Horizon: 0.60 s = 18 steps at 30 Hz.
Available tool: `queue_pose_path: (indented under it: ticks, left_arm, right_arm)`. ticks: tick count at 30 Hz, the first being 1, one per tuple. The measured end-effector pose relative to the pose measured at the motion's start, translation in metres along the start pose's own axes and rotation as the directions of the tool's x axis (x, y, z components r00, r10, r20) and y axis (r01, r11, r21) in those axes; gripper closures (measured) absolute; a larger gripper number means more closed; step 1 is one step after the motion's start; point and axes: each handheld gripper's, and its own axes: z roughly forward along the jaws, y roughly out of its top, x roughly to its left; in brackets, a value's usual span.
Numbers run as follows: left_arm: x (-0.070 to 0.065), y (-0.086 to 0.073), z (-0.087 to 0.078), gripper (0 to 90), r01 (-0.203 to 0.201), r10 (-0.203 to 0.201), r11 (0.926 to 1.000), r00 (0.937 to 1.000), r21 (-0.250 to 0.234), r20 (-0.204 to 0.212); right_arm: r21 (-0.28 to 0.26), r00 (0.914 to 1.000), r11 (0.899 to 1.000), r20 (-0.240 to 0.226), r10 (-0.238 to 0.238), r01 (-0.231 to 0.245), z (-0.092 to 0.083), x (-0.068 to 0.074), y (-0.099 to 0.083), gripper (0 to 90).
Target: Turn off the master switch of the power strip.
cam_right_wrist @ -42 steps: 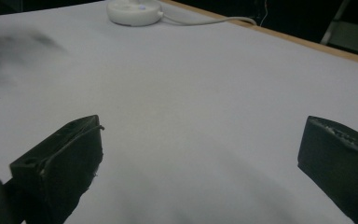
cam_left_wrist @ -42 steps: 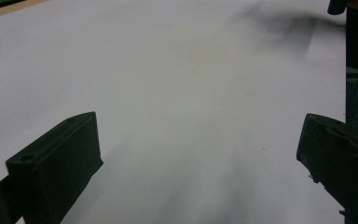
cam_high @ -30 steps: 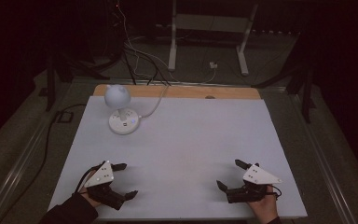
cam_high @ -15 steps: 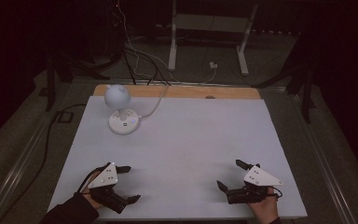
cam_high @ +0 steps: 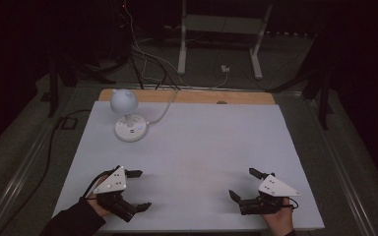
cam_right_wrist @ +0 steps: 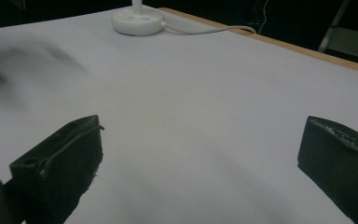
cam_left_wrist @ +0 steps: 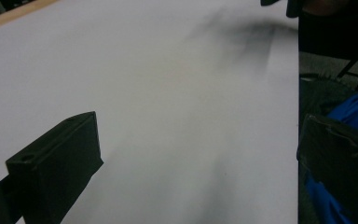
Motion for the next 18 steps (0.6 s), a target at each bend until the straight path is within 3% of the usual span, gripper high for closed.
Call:
queue_pose_path:
  ticks: [18]
  left_arm:
    - [0.018, 0.028, 0.003, 0.3, 0.019, -0.021, 0.9986, 0.9989, -0.05, -0.042]
  right_arm:
    - [-0.008, 1.0, 1.0, 0.005, 0.003, -0.003, -0.001, -0.001, 0.0, 0.1]
